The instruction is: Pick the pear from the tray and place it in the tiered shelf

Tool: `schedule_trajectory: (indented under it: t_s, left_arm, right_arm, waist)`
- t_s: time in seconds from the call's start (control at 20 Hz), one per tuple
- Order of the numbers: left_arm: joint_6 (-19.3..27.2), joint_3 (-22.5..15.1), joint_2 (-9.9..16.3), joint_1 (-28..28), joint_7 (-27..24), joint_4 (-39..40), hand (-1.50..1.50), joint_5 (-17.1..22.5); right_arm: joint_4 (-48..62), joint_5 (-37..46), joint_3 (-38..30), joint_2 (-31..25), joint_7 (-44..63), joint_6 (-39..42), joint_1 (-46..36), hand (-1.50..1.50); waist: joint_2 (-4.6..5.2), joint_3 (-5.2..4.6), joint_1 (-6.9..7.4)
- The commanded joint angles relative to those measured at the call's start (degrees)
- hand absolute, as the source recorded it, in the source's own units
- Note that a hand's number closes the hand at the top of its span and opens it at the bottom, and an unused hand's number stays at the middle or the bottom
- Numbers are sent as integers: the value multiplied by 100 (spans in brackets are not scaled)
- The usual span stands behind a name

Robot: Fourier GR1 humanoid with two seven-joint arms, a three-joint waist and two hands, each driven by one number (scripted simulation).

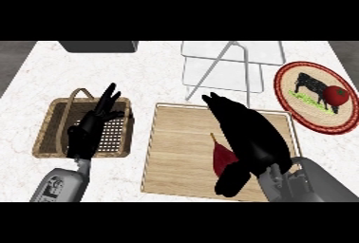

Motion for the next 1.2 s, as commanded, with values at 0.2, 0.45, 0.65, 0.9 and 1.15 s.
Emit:
schedule_trajectory:
  t_s: [0.2,0.45,0.65,0.9,1.15]
  left_arm:
    - [-118,195,-27,33,-168,227,0,-44]
    - [-29,100,-218,8,-91,225,0,-214]
    - [-197,271,-103,-236,162,36,0,-122]
    - [-292,331,-130,68,-191,196,0,-160]
    - [-183,271,-237,74,-51,62,0,-322]
  right_arm:
    - [118,258,-34,503,1007,355,-12,-150]
    - [332,544,-50,668,924,395,26,-150]
    - [560,995,190,891,669,185,352,-150]
    - [190,1087,24,689,601,535,716,-150]
    - [908,1566,230,1037,310,393,700,-150]
  waist:
    - [17,-12,-12]
    - [16,-12,-15]
    - [18,-9,-8]
    - [12,-9,-31]
    - [20,-8,8]
